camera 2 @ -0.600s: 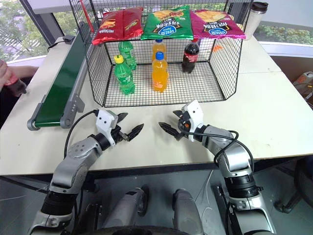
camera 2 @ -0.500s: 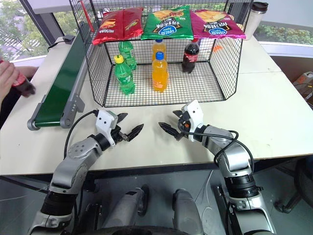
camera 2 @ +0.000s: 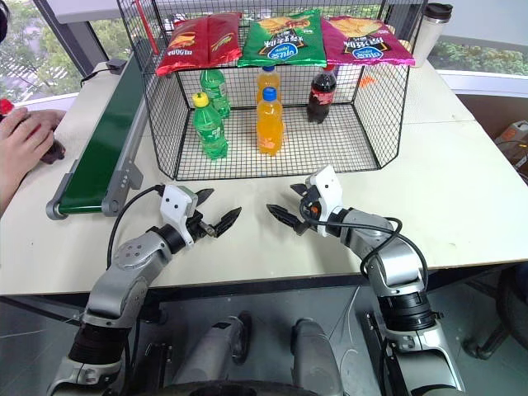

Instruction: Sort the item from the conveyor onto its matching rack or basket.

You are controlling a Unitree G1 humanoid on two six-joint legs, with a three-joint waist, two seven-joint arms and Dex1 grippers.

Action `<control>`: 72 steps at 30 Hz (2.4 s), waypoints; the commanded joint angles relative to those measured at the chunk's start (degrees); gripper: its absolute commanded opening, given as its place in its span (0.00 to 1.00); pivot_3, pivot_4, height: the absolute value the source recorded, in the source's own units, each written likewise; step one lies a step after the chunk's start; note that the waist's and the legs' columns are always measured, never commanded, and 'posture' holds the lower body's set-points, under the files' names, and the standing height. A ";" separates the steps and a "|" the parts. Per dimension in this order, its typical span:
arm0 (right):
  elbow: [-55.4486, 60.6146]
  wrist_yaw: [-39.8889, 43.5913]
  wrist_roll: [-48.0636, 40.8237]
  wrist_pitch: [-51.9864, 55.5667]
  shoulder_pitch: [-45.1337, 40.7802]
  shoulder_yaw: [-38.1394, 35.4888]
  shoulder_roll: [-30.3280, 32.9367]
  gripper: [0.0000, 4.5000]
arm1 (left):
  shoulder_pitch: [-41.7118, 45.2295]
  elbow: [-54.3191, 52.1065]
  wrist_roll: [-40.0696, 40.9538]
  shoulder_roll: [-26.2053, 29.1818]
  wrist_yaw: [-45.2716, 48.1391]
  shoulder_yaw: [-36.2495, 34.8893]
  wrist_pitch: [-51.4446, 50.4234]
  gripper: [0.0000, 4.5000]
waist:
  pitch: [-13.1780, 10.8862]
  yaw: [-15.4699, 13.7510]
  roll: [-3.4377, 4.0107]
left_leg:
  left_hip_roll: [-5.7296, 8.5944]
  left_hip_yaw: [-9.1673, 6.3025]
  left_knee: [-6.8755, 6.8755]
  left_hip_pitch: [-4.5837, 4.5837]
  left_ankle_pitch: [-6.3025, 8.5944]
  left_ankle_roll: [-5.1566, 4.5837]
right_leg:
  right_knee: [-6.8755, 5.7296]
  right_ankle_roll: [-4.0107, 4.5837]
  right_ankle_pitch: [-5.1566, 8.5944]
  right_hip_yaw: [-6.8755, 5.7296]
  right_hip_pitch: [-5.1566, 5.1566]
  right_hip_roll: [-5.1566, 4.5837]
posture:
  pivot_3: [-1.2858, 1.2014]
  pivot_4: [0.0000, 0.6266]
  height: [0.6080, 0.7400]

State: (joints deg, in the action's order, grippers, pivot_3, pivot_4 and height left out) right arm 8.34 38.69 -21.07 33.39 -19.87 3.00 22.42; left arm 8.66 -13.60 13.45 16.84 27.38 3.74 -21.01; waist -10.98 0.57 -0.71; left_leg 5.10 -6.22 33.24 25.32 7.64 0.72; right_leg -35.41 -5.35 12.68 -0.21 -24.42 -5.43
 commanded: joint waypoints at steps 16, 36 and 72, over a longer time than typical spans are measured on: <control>1.51 0.22 -0.66 -0.29 -0.46 -0.28 0.10 0.97 | -0.56 -1.47 -0.81 0.16 -0.06 0.26 0.99 1.00 | 0.00 0.01 0.00 | 0.00 0.00 0.00 0.00 0.00 0.00 | 0.01 0.00 0.00 0.00 0.00 0.00 | 0.52 0.24 0.98; 1.54 0.73 -1.10 -0.08 -1.43 -0.12 -0.14 0.97 | -1.39 -2.50 -0.72 0.73 -0.59 -0.15 0.66 1.00 | 0.00 0.01 0.00 | 0.00 0.00 -0.01 0.00 0.00 0.00 | 0.01 0.00 0.00 0.00 0.00 -0.01 | 0.52 0.24 0.98; 11.28 12.99 -10.83 5.64 -10.53 3.41 4.20 0.97 | -1.84 -18.80 8.51 11.29 -7.82 -27.39 -13.36 1.00 | -0.01 0.18 0.00 | -0.01 -0.03 -0.10 0.03 0.01 -0.01 | 0.08 0.00 0.00 -0.03 -0.06 -0.01 | 0.52 0.24 0.98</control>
State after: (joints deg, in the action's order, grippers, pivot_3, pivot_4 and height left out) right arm 17.13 50.98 -30.51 39.25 -28.84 6.52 26.34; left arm 7.24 -31.11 21.90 27.95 20.99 -20.40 -34.70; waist -10.98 0.76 -0.71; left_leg 5.09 -6.26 33.14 25.35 7.65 0.72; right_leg -35.33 -5.35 12.69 -0.24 -24.48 -5.44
